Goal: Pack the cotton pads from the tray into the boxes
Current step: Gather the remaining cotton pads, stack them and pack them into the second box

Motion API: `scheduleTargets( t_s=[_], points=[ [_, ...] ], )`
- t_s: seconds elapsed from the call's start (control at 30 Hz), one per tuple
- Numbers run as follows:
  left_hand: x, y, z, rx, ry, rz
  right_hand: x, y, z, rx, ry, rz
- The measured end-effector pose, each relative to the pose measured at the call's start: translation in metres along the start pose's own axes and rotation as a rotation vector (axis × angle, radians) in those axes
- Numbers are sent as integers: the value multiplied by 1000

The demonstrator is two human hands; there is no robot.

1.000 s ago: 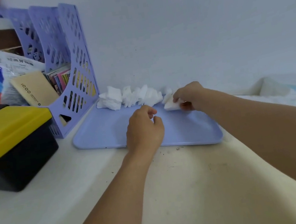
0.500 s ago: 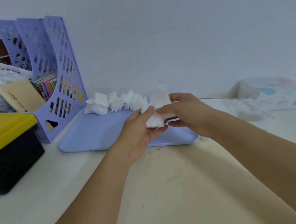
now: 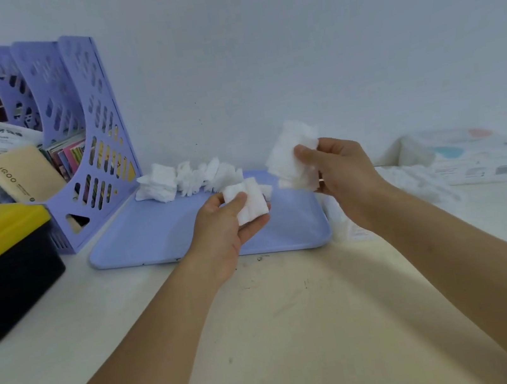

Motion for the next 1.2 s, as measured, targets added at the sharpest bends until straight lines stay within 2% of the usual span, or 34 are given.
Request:
scheduleTargets(
  t_s=[0.13, 0.27, 0.57, 0.97, 1.2],
  points=[
    [-10, 0, 10, 99, -86, -18, -7, -9, 3, 67, -323, 107],
    [-23, 1, 26, 143, -208, -8, -9, -9, 7, 20, -417, 83],
    [-25, -1, 28, -74, -249, -177, -3, -8, 5, -206, -423, -95],
    [-21, -5, 27, 27, -254, -143, -1, 0, 7, -245, -398, -88],
    [-18, -8, 27, -33, -258, -192, 3, 5, 4, -270, -323, -80]
  ],
)
Point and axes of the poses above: each hand's wrist, its own x-axis towards the middle knuckle, its own z-axis out of the palm, y = z × x, the point moved 4 cm from there along x, towards the middle knuckle, and after that the axes turned 8 degrees about y, right-handed, at the moved point
